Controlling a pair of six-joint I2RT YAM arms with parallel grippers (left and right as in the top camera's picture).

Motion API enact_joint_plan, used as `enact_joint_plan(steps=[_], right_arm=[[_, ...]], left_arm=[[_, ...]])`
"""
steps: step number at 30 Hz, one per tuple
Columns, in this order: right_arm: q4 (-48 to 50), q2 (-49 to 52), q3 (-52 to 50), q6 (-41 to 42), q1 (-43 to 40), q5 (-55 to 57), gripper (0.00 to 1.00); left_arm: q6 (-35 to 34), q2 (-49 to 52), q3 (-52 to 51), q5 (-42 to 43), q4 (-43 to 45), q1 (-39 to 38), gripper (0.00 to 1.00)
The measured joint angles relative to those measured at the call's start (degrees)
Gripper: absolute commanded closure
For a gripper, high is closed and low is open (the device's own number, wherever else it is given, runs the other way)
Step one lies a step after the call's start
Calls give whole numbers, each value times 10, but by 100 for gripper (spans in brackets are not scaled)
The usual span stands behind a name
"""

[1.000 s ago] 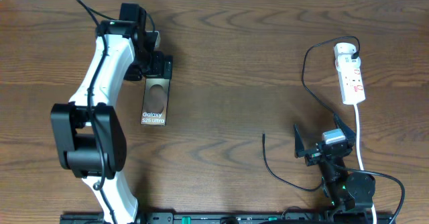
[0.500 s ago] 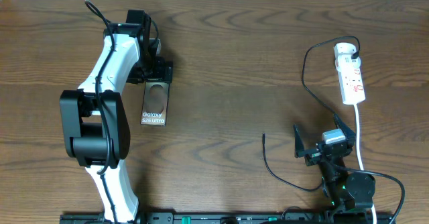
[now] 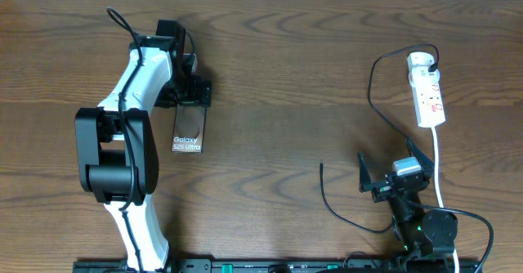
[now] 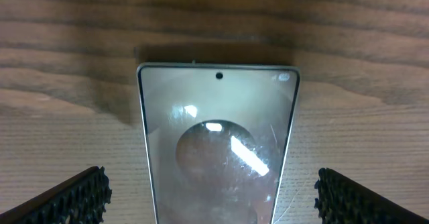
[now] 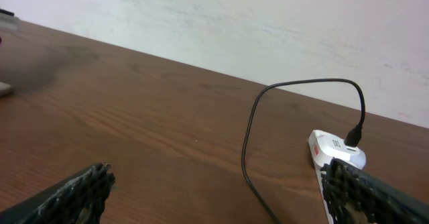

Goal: Plug charger to phone and switch on socket
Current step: 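Lower the left gripper and grasp the phone's top edge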

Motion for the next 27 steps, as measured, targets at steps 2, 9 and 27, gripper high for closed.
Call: enact_joint_plan(steps=[2,9,27], right_arm=[[0,0,0,0,0,0,1],[0,0,0,0,0,0,1],[0,0,0,0,0,0,1]], left_arm=[[0,0,-2,0,2,0,2],[0,0,-8,0,10,0,2],[0,0,-43,0,25,0,2]])
